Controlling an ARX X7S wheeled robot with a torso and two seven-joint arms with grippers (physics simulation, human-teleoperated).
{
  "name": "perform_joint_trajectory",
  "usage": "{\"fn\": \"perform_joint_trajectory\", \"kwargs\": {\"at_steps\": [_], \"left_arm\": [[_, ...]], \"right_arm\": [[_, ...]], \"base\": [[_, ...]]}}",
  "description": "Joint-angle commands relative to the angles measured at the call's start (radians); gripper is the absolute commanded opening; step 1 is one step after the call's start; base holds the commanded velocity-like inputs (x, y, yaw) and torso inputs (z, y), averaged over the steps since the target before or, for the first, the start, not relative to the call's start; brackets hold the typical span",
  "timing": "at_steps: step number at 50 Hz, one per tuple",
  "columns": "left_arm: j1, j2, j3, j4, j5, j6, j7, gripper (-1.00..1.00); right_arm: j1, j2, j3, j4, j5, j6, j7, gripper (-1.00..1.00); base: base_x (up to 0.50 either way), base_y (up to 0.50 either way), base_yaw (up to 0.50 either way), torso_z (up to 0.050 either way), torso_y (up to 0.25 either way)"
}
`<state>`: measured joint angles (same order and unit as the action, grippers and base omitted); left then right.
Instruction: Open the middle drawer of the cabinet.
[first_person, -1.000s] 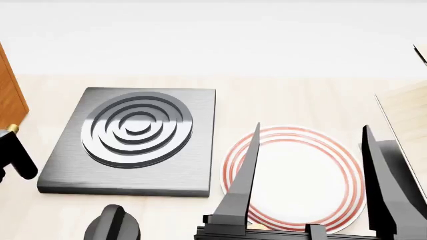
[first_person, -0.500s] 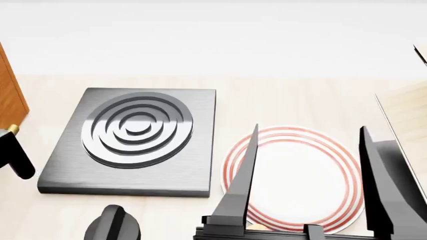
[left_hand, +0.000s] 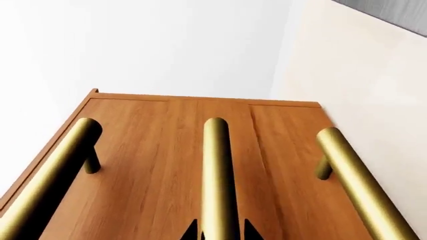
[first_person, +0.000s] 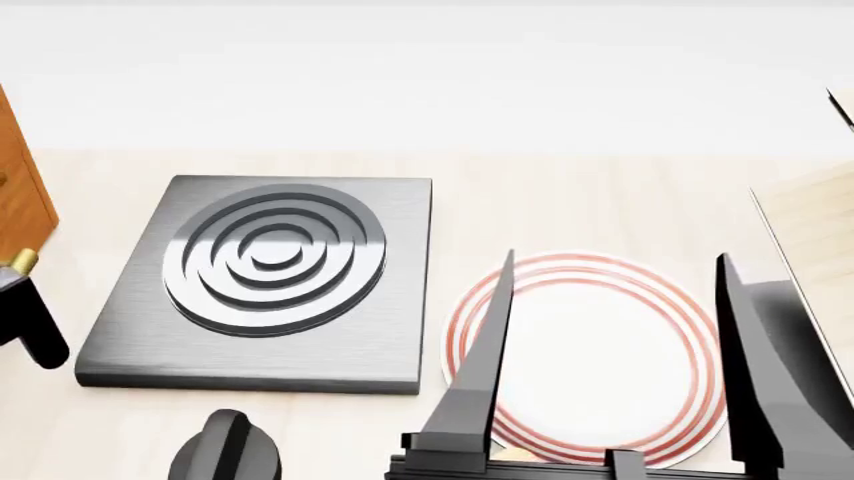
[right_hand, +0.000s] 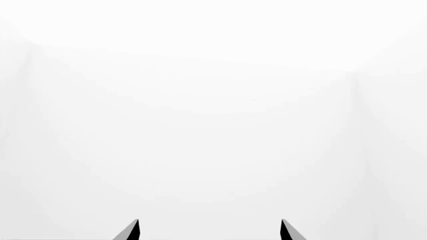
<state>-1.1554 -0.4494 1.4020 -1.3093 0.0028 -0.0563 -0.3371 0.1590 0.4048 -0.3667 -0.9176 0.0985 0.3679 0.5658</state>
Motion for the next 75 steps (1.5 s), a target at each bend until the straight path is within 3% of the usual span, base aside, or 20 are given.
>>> {"fn": "perform_joint_trajectory", "kwargs": {"at_steps": [1,21,28,50,75], "left_arm": [[-0.04,0.028,0.043,0.001,0.03,0.052,-0.056,-1.0],[-0.12,0.051,0.086,0.019,0.046,0.124,-0.048,-1.0],[-0.157,-0.022,0.096,0.245,0.06,0.003,-0.002,-1.0],[-0.207,-0.05,0.108,0.573,0.097,-0.136,0.031,-1.0],[-0.189,0.027,0.109,0.413,0.092,-0.058,0.025,-1.0]], "right_arm": [[0.001,0.002,-0.007,0.003,-0.002,-0.001,0.002,1.0],[0.003,0.006,-0.012,0.009,0.001,-0.005,0.004,1.0],[0.004,0.007,-0.015,0.01,0.003,-0.005,0.006,1.0],[0.005,0.01,-0.025,0.005,0.003,-0.005,0.01,1.0],[0.008,0.017,-0.029,0.01,0.001,-0.009,0.016,1.0]], "base": [[0.01,0.0,0.0,0.0,0.009],[0.0,0.0,-0.01,0.0,0.004],[0.0,0.0,0.0,0.002,0.007],[0.0,0.0,0.0,0.001,0.006],[0.0,0.0,0.0,0.001,0.005]]}}
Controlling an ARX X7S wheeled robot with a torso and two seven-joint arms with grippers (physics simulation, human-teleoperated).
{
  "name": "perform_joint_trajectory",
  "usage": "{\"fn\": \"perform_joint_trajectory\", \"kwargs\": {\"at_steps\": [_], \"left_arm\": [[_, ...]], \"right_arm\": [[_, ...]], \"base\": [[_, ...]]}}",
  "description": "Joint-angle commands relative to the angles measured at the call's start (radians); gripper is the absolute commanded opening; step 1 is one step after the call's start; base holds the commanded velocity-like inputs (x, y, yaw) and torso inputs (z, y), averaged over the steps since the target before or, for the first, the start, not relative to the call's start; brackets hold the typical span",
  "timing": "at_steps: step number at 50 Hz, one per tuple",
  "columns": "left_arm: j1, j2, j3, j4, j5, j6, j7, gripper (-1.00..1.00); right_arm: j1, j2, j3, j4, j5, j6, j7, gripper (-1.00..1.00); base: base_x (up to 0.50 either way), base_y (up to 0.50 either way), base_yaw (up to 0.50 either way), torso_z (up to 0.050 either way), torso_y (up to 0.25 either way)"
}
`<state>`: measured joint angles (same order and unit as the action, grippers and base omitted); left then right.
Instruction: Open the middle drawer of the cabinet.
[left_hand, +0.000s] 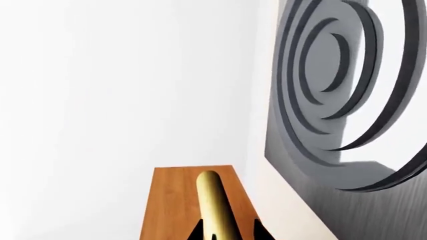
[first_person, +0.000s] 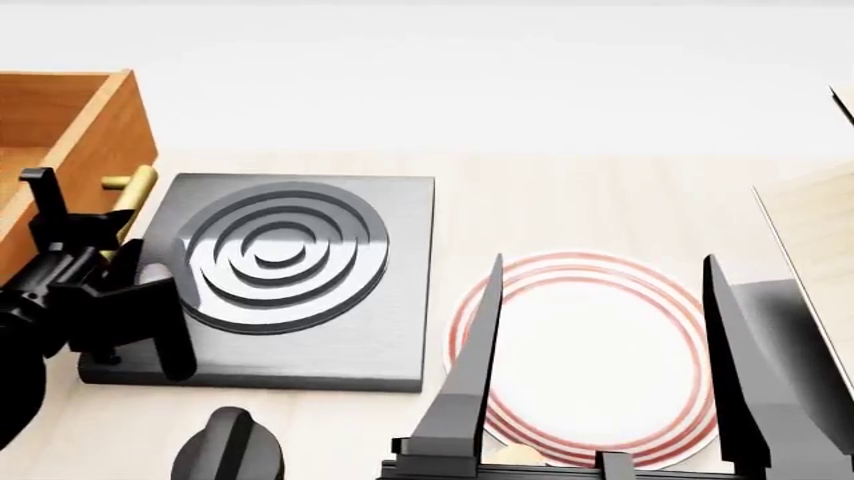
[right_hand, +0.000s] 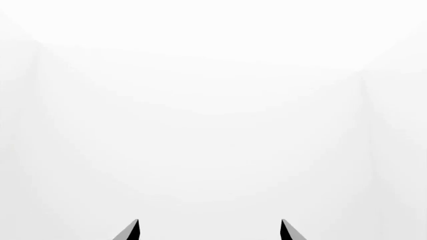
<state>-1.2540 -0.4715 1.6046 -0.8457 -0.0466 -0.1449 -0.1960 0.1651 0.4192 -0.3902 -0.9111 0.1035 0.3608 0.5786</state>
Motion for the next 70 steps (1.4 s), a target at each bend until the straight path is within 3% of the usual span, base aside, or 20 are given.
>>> {"fn": "perform_joint_trajectory", "kwargs": {"at_steps": [1,6,7,31,48,53,70], "left_arm": [[-0.09,0.052,-0.093,-0.063,0.141,0.036,-0.116,-1.0],[-0.086,0.059,-0.095,-0.086,0.137,0.044,-0.114,-1.0],[-0.087,0.059,-0.095,-0.088,0.139,0.049,-0.117,1.0],[-0.014,0.071,-0.124,-0.127,0.035,0.033,0.042,1.0],[0.044,0.097,-0.121,-0.186,0.023,0.071,0.055,1.0],[0.045,0.07,-0.127,-0.118,0.02,0.04,0.051,1.0],[0.035,-0.121,-0.166,0.414,0.0,-0.178,0.011,1.0]], "right_arm": [[0.002,0.003,-0.007,0.003,-0.006,-0.001,0.004,1.0],[0.003,0.004,-0.009,0.001,-0.007,0.001,0.004,1.0],[0.003,0.004,-0.009,0.001,-0.007,0.001,0.004,1.0],[0.0,0.011,-0.015,-0.009,-0.013,-0.003,0.013,1.0],[-0.001,0.014,-0.017,-0.009,-0.013,-0.007,0.017,1.0],[0.001,0.014,-0.018,-0.002,-0.011,-0.011,0.017,1.0],[0.006,0.014,-0.02,0.002,-0.004,-0.013,0.017,1.0]], "base": [[0.0,0.0,0.0,0.01,0.0],[0.01,0.0,-0.01,0.0,0.004],[0.0,0.0,-0.01,0.0,0.0],[0.0,0.0,0.0,0.001,0.003],[0.0,0.0,0.0,0.0,0.0],[0.0,0.0,0.0,0.0,0.0],[0.0,0.0,0.0,0.0,0.0]]}}
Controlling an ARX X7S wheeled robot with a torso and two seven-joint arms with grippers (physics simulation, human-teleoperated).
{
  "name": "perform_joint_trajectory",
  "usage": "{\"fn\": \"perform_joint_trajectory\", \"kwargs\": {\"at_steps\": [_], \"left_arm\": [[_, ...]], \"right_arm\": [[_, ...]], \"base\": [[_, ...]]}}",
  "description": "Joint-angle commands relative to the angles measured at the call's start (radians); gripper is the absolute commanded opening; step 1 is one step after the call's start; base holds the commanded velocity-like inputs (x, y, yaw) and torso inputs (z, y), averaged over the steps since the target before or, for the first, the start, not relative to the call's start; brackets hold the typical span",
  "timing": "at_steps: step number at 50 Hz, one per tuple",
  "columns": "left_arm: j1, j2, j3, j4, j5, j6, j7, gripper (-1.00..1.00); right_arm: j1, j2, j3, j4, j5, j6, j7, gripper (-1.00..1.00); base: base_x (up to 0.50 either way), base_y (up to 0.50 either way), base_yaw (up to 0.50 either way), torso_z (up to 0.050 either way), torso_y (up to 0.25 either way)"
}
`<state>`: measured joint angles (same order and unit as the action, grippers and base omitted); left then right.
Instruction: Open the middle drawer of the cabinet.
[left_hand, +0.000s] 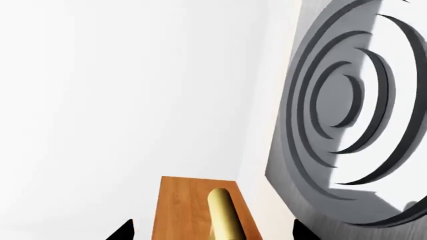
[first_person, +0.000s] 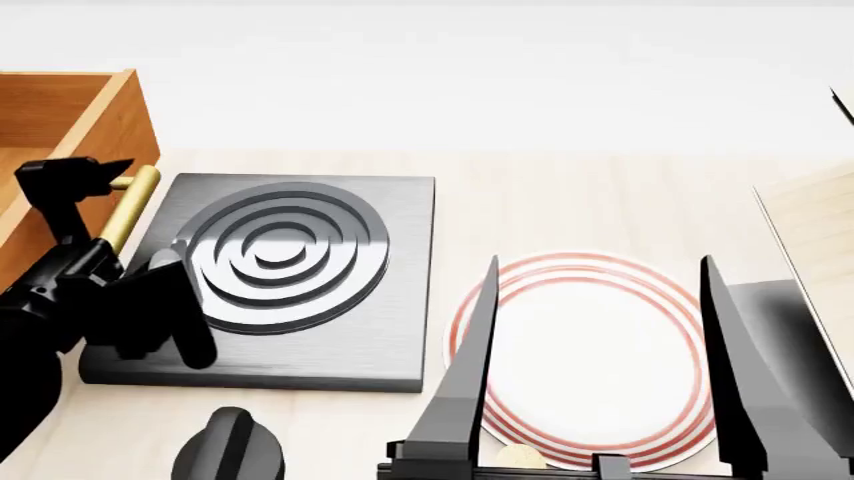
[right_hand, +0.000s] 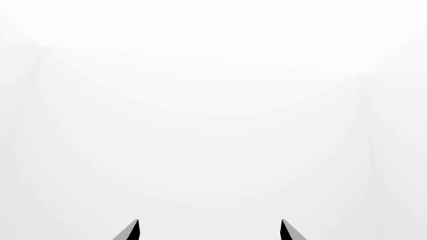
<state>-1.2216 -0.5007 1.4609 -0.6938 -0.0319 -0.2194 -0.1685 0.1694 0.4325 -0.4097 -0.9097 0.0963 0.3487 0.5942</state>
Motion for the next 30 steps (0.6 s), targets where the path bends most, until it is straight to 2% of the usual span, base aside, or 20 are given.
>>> {"fn": "perform_joint_trajectory", "kwargs": {"at_steps": [1,15,30], "left_arm": [[0.003,-0.097,-0.026,0.279,-0.02,-0.109,-0.016,1.0],[0.007,-0.205,-0.098,0.556,-0.076,-0.208,-0.066,1.0],[-0.019,-0.24,-0.254,0.681,-0.236,-0.27,-0.104,1.0]], "right_arm": [[0.002,0.001,0.0,0.001,0.004,-0.001,0.002,1.0],[0.002,0.003,-0.006,-0.002,0.003,0.0,0.004,1.0],[0.004,0.005,-0.012,-0.002,0.0,0.001,0.007,1.0]], "base": [[0.0,0.0,0.0,0.0,0.0],[0.0,0.0,0.0,0.0,0.0],[0.0,0.0,0.0,0.0,0.0]]}}
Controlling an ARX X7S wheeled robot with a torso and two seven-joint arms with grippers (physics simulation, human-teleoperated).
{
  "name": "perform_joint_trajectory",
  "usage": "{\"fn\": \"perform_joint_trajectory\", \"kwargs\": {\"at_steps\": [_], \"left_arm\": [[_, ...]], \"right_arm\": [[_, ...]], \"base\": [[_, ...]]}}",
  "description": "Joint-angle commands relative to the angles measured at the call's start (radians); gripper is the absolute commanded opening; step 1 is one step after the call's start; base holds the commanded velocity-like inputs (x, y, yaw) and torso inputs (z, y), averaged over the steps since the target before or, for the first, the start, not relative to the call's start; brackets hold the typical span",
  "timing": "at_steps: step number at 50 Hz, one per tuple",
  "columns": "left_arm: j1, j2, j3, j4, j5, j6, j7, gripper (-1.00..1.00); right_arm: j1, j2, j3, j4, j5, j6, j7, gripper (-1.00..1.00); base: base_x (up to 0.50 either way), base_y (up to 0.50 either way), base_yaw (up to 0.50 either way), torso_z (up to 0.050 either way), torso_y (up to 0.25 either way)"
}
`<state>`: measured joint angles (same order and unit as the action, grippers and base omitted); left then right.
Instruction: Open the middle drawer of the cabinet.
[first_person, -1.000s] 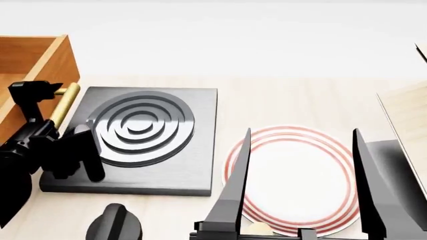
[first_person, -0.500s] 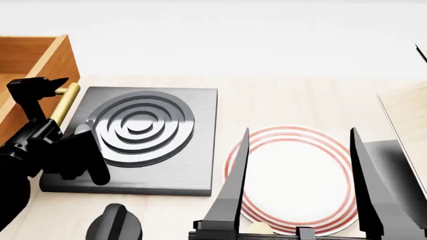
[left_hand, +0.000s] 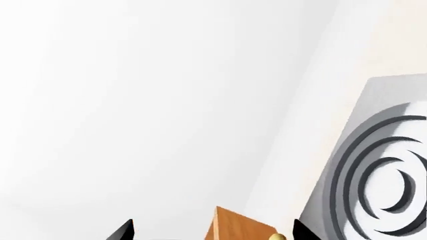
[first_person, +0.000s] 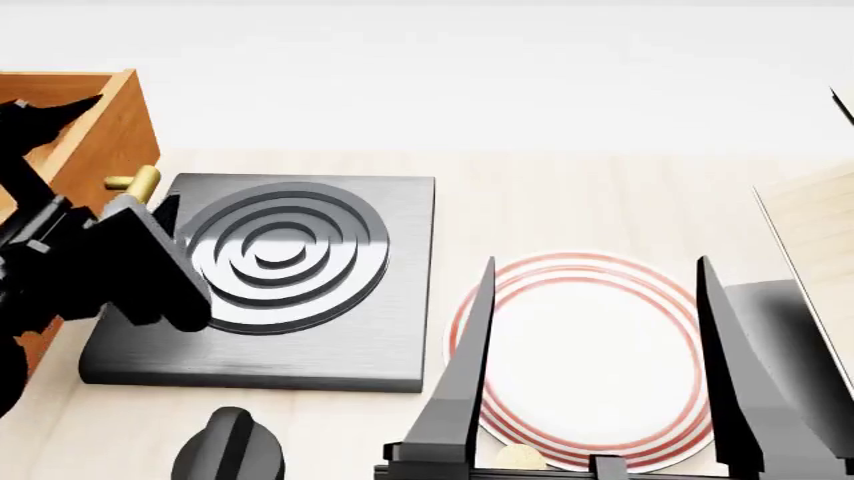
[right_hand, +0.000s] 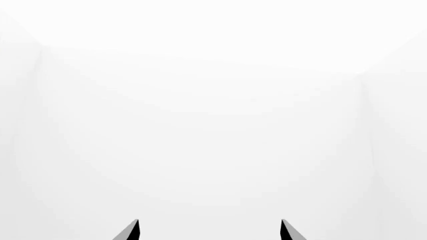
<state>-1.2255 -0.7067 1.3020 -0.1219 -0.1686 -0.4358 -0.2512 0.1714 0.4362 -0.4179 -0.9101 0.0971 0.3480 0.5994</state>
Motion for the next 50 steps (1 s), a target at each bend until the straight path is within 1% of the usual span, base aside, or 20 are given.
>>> {"fn": "perform_joint_trajectory", "kwargs": {"at_steps": [1,4,10,20,23,24,28,32,40,42,50], "left_arm": [[-0.017,-0.033,-0.112,0.113,-0.121,-0.062,-0.024,1.0],[-0.026,-0.035,-0.133,0.12,-0.149,-0.077,-0.017,1.0],[-0.055,-0.028,-0.208,0.124,-0.271,-0.146,0.014,1.0],[-0.084,0.002,-0.264,0.07,-0.365,-0.207,0.045,1.0],[-0.094,0.014,-0.279,0.044,-0.388,-0.222,0.056,1.0],[-0.099,0.024,-0.3,0.025,-0.424,-0.248,0.058,1.0],[-0.114,0.052,-0.34,-0.04,-0.481,-0.286,0.068,1.0],[-0.124,0.073,-0.363,-0.1,-0.506,-0.286,0.087,1.0],[-0.143,0.101,-0.401,-0.172,-0.562,-0.337,0.095,1.0],[-0.147,0.118,-0.445,-0.206,-0.618,-0.359,0.099,1.0],[-0.146,0.141,-0.462,-0.264,-0.64,-0.371,0.102,1.0]], "right_arm": [[0.002,0.002,-0.003,-0.001,-0.001,0.002,0.002,1.0],[0.003,0.002,-0.002,-0.002,0.001,0.003,0.002,1.0],[0.005,0.003,-0.005,-0.004,0.0,0.006,0.003,1.0],[0.009,0.003,-0.007,0.0,0.003,0.005,0.003,1.0],[0.01,0.004,-0.005,0.001,0.005,0.006,0.004,1.0],[0.01,0.004,-0.005,0.003,0.006,0.004,0.003,1.0],[0.01,0.004,-0.006,0.002,0.006,0.003,0.004,1.0],[0.01,0.005,-0.007,0.002,0.005,0.003,0.005,1.0],[0.009,0.006,-0.011,0.003,0.005,0.003,0.006,1.0],[0.01,0.007,-0.01,0.001,0.007,0.003,0.006,1.0],[0.008,0.009,-0.01,0.005,0.006,0.0,0.008,1.0]], "base": [[0.0,0.0,0.0,0.0,0.0],[0.0,0.0,0.0,0.0,0.0],[0.0,0.0,0.0,0.0,0.0],[0.0,0.0,0.0,0.0,0.0],[0.0,0.0,0.0,0.0,0.0],[0.0,0.0,0.0,0.0,0.0],[0.0,0.0,0.0,0.0,0.0],[0.0,0.0,0.0,0.0,0.0],[0.0,0.0,0.0,0.0,0.0],[0.0,0.0,0.0,0.0,0.0],[0.0,0.0,0.0,0.0,0.0]]}}
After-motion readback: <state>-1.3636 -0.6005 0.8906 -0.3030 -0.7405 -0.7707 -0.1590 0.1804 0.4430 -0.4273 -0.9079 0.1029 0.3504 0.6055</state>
